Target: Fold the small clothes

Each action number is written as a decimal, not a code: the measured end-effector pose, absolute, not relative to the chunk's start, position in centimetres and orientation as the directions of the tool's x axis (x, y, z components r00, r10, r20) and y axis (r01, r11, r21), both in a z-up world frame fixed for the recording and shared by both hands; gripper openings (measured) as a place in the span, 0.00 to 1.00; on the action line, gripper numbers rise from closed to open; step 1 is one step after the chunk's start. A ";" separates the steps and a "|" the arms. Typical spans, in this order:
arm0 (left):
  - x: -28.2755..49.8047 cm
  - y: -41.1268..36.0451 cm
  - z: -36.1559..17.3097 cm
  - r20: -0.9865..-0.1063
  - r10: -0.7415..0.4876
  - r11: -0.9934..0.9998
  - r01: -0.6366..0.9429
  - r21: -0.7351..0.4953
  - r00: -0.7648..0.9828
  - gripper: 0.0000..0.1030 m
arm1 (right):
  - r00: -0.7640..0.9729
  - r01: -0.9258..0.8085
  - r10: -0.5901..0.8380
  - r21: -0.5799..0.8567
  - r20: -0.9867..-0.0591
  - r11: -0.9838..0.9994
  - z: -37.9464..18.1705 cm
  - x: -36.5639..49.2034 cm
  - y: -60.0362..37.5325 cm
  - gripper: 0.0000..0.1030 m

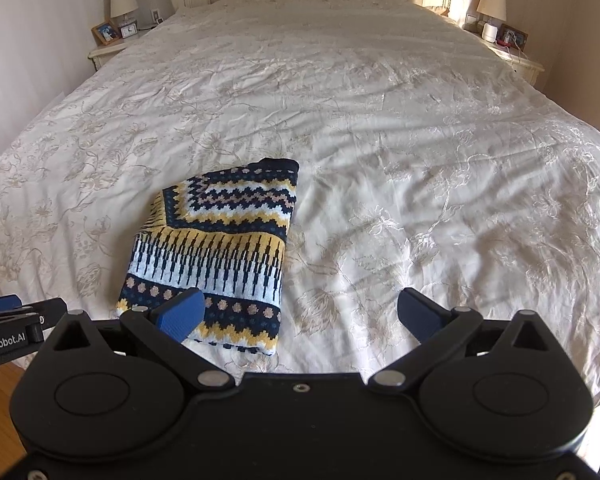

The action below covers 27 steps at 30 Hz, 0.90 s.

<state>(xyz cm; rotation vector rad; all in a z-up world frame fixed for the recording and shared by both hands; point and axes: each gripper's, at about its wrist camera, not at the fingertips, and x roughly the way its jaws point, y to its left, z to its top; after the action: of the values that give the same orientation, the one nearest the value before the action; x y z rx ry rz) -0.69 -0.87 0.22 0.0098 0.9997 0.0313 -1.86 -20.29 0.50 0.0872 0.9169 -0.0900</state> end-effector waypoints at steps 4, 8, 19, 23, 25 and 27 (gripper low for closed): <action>-1.1 -0.9 0.4 -0.838 0.028 1.000 -0.010 0.027 0.545 0.51 | 0.610 0.115 -0.042 0.036 -0.792 0.993 0.7 -2.3 -20.0 0.99; -1.4 -0.9 0.6 -0.834 0.023 1.000 -0.006 0.024 0.551 0.51 | 0.615 0.114 -0.043 0.034 -0.788 0.993 1.0 -2.6 -19.8 0.99; -2.0 -1.1 0.5 -0.834 0.024 0.999 0.007 0.033 0.551 0.51 | 0.619 0.113 -0.041 0.037 -0.785 0.993 1.2 -3.0 -19.7 0.99; -2.1 -1.2 0.5 -0.832 0.023 0.999 0.008 0.033 0.555 0.51 | 0.617 0.115 -0.040 0.040 -0.786 0.993 1.3 -3.0 -19.6 0.99; -2.2 -1.2 0.5 -0.831 0.025 0.999 0.008 0.035 0.555 0.51 | 0.615 0.117 -0.039 0.042 -0.788 0.992 1.4 -3.1 -19.5 0.99; -2.1 -1.3 0.5 -0.831 0.030 0.999 0.008 0.042 0.556 0.51 | 0.615 0.116 -0.037 0.044 -0.788 0.992 1.4 -3.1 -19.6 0.99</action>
<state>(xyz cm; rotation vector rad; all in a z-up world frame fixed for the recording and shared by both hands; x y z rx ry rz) -2.12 -1.29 0.46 0.0429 0.9818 0.0129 -3.13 -19.57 1.41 0.0941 0.9050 -0.0886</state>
